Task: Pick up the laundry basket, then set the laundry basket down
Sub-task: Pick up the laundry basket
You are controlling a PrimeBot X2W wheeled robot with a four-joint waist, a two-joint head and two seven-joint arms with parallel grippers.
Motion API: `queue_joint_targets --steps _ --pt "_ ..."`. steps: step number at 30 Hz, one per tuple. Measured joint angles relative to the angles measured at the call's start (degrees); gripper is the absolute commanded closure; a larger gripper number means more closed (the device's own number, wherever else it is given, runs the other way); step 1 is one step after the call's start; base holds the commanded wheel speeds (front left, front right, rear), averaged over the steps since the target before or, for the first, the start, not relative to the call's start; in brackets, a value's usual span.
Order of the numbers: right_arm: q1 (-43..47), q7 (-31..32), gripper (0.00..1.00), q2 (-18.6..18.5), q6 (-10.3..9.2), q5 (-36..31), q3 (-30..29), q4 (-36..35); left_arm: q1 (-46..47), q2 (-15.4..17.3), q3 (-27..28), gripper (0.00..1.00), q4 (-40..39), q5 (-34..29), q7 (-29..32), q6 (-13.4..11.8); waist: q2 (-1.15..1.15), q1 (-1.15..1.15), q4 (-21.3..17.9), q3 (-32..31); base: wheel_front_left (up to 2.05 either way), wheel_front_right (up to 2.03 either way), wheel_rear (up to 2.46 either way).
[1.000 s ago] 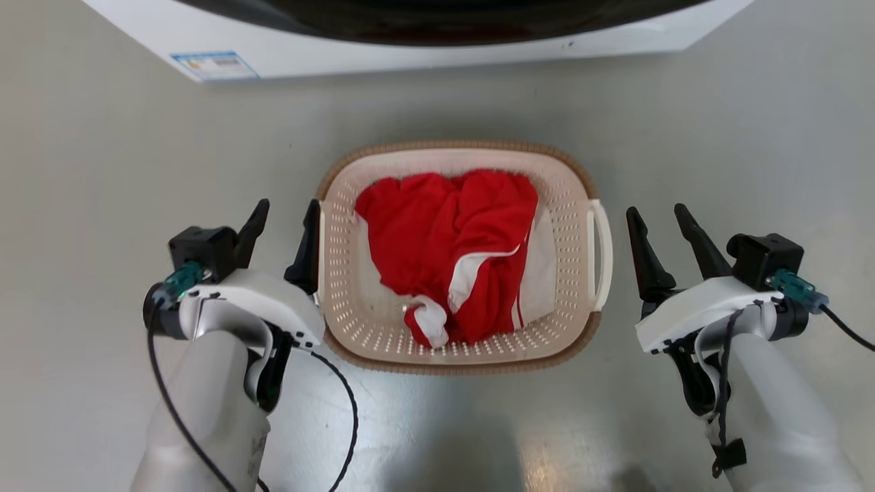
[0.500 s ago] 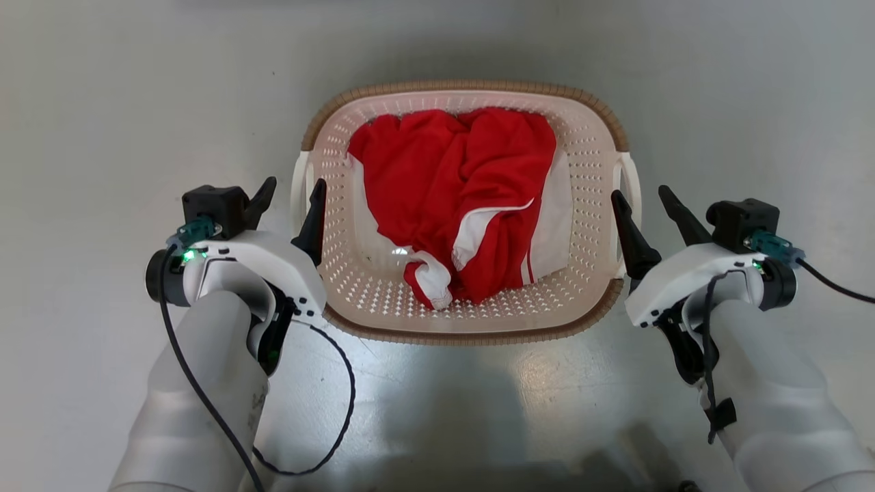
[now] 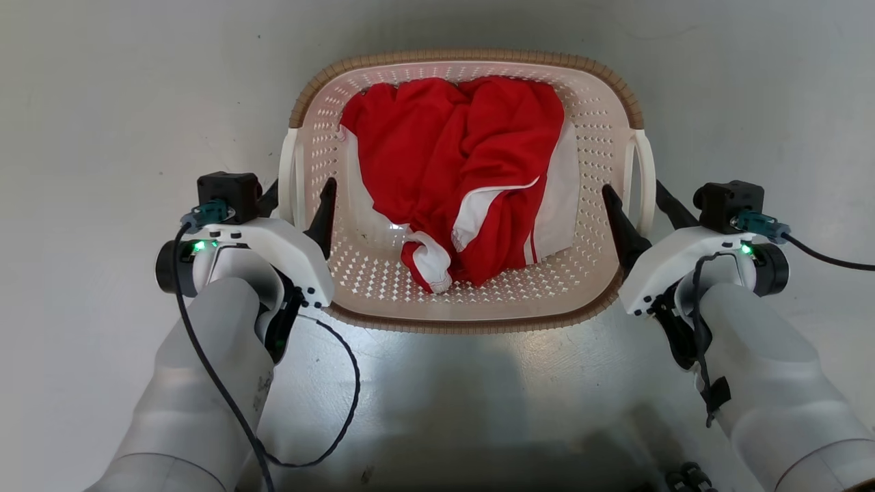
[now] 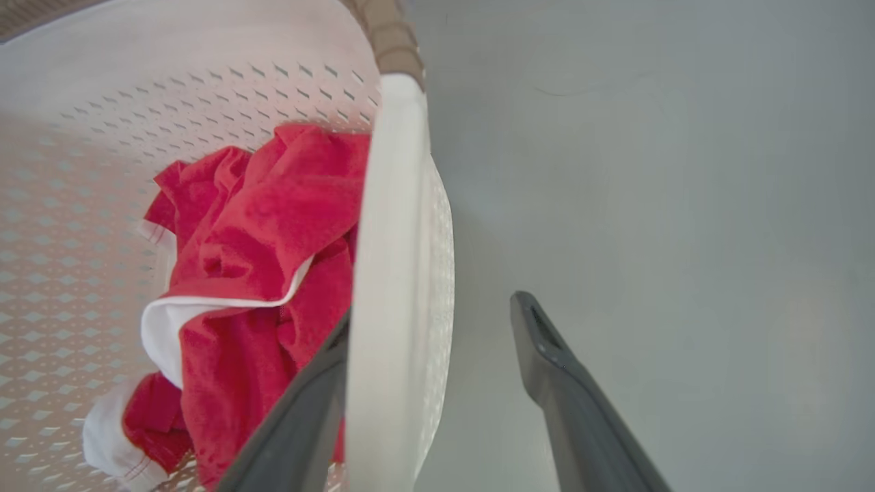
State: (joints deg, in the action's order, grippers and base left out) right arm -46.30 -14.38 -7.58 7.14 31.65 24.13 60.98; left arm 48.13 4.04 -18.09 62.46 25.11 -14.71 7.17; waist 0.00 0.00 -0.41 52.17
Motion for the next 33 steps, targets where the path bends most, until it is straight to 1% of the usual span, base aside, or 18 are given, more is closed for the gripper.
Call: queue_joint_targets --steps 5,7,8,9,10,11,12,13,15,18,23,30,33 --pt "-1.2 0.0 0.0 -0.2 0.0 1.5 1.9 1.4 1.0 0.1 -2.4 0.0 0.8 2.5 0.0 0.0 0.0 0.0 0.0 0.7 0.0 0.0 0.0" --pt "-1.7 0.0 0.0 -0.2 0.0 1.9 2.6 2.0 1.3 0.1 -3.2 0.08 1.2 3.3 0.0 0.0 0.0 0.0 0.0 1.0 0.0 0.0 0.0" --pt "-2.0 0.0 0.0 -0.2 0.0 2.2 2.9 2.2 1.6 0.1 -3.7 0.16 1.4 3.7 0.0 0.0 0.0 0.0 0.0 1.1 0.0 0.0 0.0" --pt "-2.2 0.0 0.0 -0.3 0.0 2.4 3.4 2.4 1.8 0.1 -4.3 0.32 1.6 4.0 0.0 0.0 0.0 0.0 0.0 1.2 0.0 0.0 0.0" --pt "-2.2 0.0 0.0 -0.3 0.0 2.7 3.8 2.5 1.9 0.1 -4.7 0.52 1.8 4.3 0.0 0.0 0.0 0.0 0.0 1.3 0.0 0.0 0.0" --pt "-2.2 0.0 0.02 -0.3 0.0 2.9 4.2 2.7 2.0 0.1 -5.2 0.64 2.0 4.6 0.0 0.0 0.0 0.0 0.1 1.3 0.0 0.0 0.0" --pt "-2.2 0.0 0.29 -0.3 0.0 3.0 4.6 3.1 2.1 0.1 -5.6 0.8 2.1 5.2 0.0 0.0 0.0 0.0 0.1 1.4 0.0 0.0 0.0" --pt "-2.2 0.0 0.64 -0.4 0.0 3.2 5.0 3.2 2.1 0.2 -6.1 0.99 2.2 5.9 0.0 0.0 0.0 0.0 0.1 1.4 0.0 0.0 0.0" --pt "-2.3 0.0 1.0 -0.2 0.26 3.2 5.7 3.1 2.2 0.2 -6.9 1.0 2.2 6.7 0.0 0.0 0.0 0.0 0.2 1.4 0.0 0.0 0.0" --pt "-2.9 0.0 1.0 0.2 -0.07 3.8 5.9 3.1 2.3 0.0 -8.2 1.0 2.6 7.9 0.0 -0.1 0.0 0.0 0.3 0.9 0.0 0.0 0.0" --pt "-3.1 0.0 1.0 0.0 -0.07 4.6 6.4 3.1 2.3 0.2 -10.0 1.0 3.1 10.2 0.0 -0.1 0.0 0.0 0.2 -1.1 0.0 0.0 0.0" --pt "-2.4 0.0 1.0 0.3 -0.07 6.4 8.6 3.9 1.7 0.1 -12.8 1.0 5.1 12.8 0.0 -0.1 0.0 0.0 -0.1 -5.4 0.0 0.0 0.0" --pt "-1.0 0.0 1.0 0.6 -0.07 7.9 10.5 4.9 1.0 0.0 -14.2 1.0 6.3 14.6 1.3 -0.1 0.0 0.0 -0.2 -7.9 0.0 0.0 0.0"
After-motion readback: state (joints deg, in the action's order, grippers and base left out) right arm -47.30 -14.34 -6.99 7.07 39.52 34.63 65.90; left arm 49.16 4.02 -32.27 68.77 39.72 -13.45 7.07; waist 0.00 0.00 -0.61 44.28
